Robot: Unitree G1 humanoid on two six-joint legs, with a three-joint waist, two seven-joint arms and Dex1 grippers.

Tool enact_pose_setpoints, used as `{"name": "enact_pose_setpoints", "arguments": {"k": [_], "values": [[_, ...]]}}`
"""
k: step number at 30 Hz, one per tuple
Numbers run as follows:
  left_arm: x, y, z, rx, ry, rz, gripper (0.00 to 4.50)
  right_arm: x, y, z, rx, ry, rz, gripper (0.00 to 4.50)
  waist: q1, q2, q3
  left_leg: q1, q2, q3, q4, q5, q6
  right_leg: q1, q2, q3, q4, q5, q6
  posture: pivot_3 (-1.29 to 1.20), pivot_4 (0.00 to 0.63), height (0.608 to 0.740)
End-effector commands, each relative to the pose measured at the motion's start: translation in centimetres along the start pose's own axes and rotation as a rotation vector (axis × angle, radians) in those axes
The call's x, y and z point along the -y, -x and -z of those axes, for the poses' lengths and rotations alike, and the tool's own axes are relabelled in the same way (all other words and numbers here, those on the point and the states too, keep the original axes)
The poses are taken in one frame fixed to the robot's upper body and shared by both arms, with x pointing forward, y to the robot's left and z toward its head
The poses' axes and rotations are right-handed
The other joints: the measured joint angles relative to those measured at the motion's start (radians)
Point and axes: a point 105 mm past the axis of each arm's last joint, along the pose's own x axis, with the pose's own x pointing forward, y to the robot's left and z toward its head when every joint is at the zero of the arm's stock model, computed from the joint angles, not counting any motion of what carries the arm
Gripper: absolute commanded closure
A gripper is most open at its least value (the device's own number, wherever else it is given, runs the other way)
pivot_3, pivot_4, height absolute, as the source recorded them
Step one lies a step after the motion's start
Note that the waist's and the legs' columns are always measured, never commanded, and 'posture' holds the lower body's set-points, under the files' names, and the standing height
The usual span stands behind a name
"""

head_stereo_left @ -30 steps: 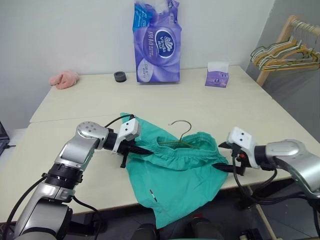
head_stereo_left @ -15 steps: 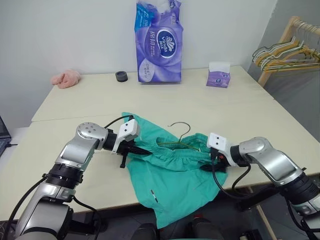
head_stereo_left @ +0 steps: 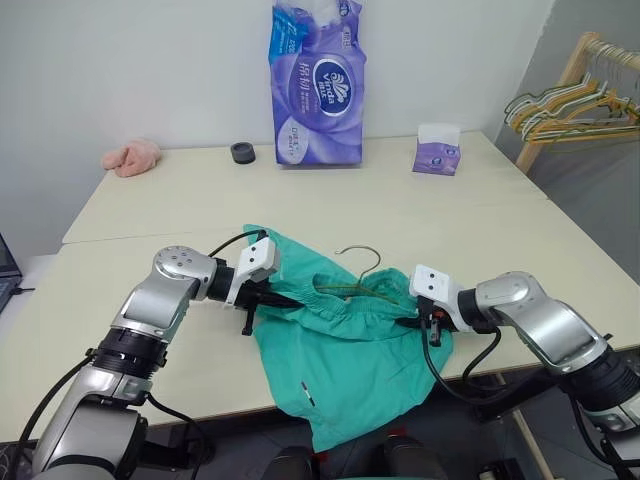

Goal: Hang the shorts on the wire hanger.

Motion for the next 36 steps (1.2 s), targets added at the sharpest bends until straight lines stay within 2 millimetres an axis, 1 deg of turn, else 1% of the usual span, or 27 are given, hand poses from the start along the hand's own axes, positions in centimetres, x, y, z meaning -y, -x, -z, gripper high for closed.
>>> {"name": "enact_pose_setpoints", "arguments": {"k": [1, 3, 5, 8, 9, 12, 16, 19, 24, 26, 30, 34, 36], "values": [[-0.6, 0.0, -2.2, 0.084, -0.03, -0.021, 3.9, -0.1, 1.1, -2.2, 0.074, 0.057, 0.013, 4.49, 0.0, 0.0, 0.0, 0.0, 0.0, 0.0, 0.0, 0.0, 0.0, 0.0, 0.0, 0.0, 0.0, 0.0, 0.0, -0.1, 0.013, 0.74], [-0.7, 0.0, -2.4, 0.1, -0.024, -0.029, 3.37, -0.1, 1.6, -2.2, 0.073, 0.058, 0.017, 4.5, 0.0, 0.0, -0.001, 0.0, 0.0, 0.0, 0.0, 0.0, 0.0, 0.0, 0.0, 0.0, 0.0, 0.0, 0.0, -0.1, 0.008, 0.74], [-1.0, 0.2, -2.7, 0.128, -0.003, -0.038, 2.71, -0.1, 2.6, -1.9, 0.066, 0.059, 0.029, 4.5, 0.001, 0.0, -0.001, 0.0, 0.0, 0.0, 0.0, 0.0, 0.0, 0.0, 0.0, 0.0, 0.0, 0.0, 0.0, -0.11, 0.005, 0.74], [-1.5, 0.9, -2.9, 0.161, 0.023, -0.067, 1.81, -0.2, 3.8, -1.5, 0.052, 0.056, 0.044, 4.5, 0.0, 0.0, -0.001, 0.0, 0.0, 0.0, 0.0, 0.0, 0.0, 0.0, -0.001, 0.0, 0.0, 0.0, 0.0, -0.12, 0.003, 0.74], [-1.9, 1.5, -2.8, 0.164, 0.038, -0.081, 1.56, -0.2, 4.4, -1.2, 0.044, 0.049, 0.053, 4.5, 0.0, 0.0, -0.001, 0.0, 0.0, 0.0, 0.0, 0.0, 0.0, 0.0, -0.001, 0.0, 0.0, 0.0, 0.0, -0.12, 0.004, 0.74], [-2.5, 3.0, -2.6, 0.162, 0.071, -0.096, 1.56, -0.3, 5.9, -0.4, 0.021, 0.034, 0.074, 4.5, -0.002, 0.0, -0.001, 0.0, 0.0, 0.0, 0.0, 0.0, 0.0, 0.0, 0.0, 0.0, 0.0, 0.0, 0.0, -0.14, 0.0, 0.74], [-2.7, 3.9, -2.4, 0.134, 0.085, -0.083, 1.56, -0.7, 6.9, 0.2, 0.011, 0.006, 0.086, 4.5, -0.006, -0.001, -0.002, 0.0, 0.0, 0.0, 0.0, 0.0, 0.0, 0.0, 0.0, 0.0, 0.0, 0.0, 0.0, -0.16, 0.0, 0.74], [-2.7, 4.1, -2.1, 0.112, 0.087, -0.065, 1.56, -1.0, 7.2, 0.5, 0.007, -0.005, 0.088, 4.5, -0.01, -0.001, -0.002, 0.0, 0.0, 0.0, 0.0, 0.0, 0.0, 0.0, 0.0, 0.0, 0.0, 0.0, 0.0, -0.16, 0.0, 0.74], [-2.5, 2.3, -2.0, 0.119, 0.082, -0.037, 1.56, -0.9, 7.4, 1.5, 0.007, -0.052, 0.124, 4.5, -0.013, -0.001, -0.002, 0.0, 0.0, 0.0, 0.0, 0.0, 0.0, 0.0, -0.001, 0.0, 0.0, 0.0, 0.0, -0.18, 0.004, 0.74], [-2.0, 1.4, -2.2, 0.127, 0.075, -0.003, 1.56, -0.9, 7.1, 2.2, -0.013, -0.052, 0.136, 4.5, -0.013, -0.002, -0.003, 0.0, 0.0, 0.0, 0.0, 0.0, 0.0, 0.0, -0.001, 0.0, 0.0, 0.0, 0.0, -0.18, 0.004, 0.74], [-0.5, -0.3, -2.4, 0.116, 0.043, 0.084, 1.56, -1.1, 5.9, 2.8, -0.024, -0.055, 0.133, 4.5, -0.024, -0.002, -0.003, 0.0, 0.0, 0.0, 0.0, 0.0, 0.0, 0.0, -0.001, 0.0, 0.0, 0.0, 0.0, -0.19, 0.011, 0.74], [0.6, -1.6, -2.3, 0.104, 0.031, 0.143, 1.56, -0.8, 5.1, 3.2, -0.05, -0.028, 0.141, 4.5, -0.027, -0.001, -0.003, 0.0, 0.0, 0.0, 0.0, 0.0, 0.0, 0.0, -0.001, 0.0, 0.0, 0.0, 0.0, -0.18, 0.015, 0.74], [0.9, -2.2, -2.0, 0.093, 0.022, 0.157, 1.56, -0.7, 4.7, 3.7, -0.082, -0.007, 0.136, 4.5, -0.028, -0.001, -0.003, 0.0, 0.0, 0.0, 0.0, 0.0, 0.0, 0.0, -0.001, 0.0, 0.0, 0.0, 0.0, -0.18, 0.015, 0.74]]}}
